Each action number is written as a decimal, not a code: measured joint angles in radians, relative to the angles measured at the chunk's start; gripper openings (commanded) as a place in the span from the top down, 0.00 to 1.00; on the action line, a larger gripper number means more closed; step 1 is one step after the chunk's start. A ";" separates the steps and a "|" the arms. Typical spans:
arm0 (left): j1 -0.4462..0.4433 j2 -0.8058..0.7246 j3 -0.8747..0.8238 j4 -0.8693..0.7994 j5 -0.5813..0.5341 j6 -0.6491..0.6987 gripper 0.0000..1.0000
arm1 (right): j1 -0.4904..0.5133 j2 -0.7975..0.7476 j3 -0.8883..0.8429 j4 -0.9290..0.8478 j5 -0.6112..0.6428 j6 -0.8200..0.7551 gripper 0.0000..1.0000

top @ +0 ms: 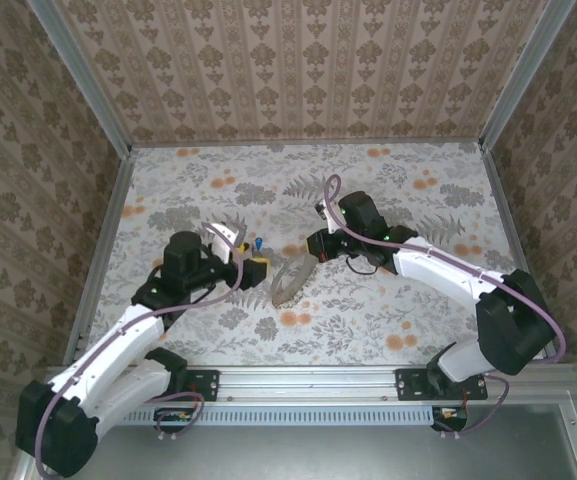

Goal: Put the keys on the keyring

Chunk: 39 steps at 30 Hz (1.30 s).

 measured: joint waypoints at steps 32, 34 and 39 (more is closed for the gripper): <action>-0.355 0.224 -0.001 0.176 -0.368 0.105 1.00 | 0.042 -0.124 -0.190 0.261 0.040 -0.013 0.72; -0.356 0.200 -0.001 0.176 -0.377 0.116 1.00 | 0.042 -0.175 -0.205 0.257 0.056 -0.022 0.71; -0.356 0.142 -0.001 0.160 -0.403 0.182 1.00 | 0.042 -0.306 -0.214 0.217 0.072 -0.107 0.70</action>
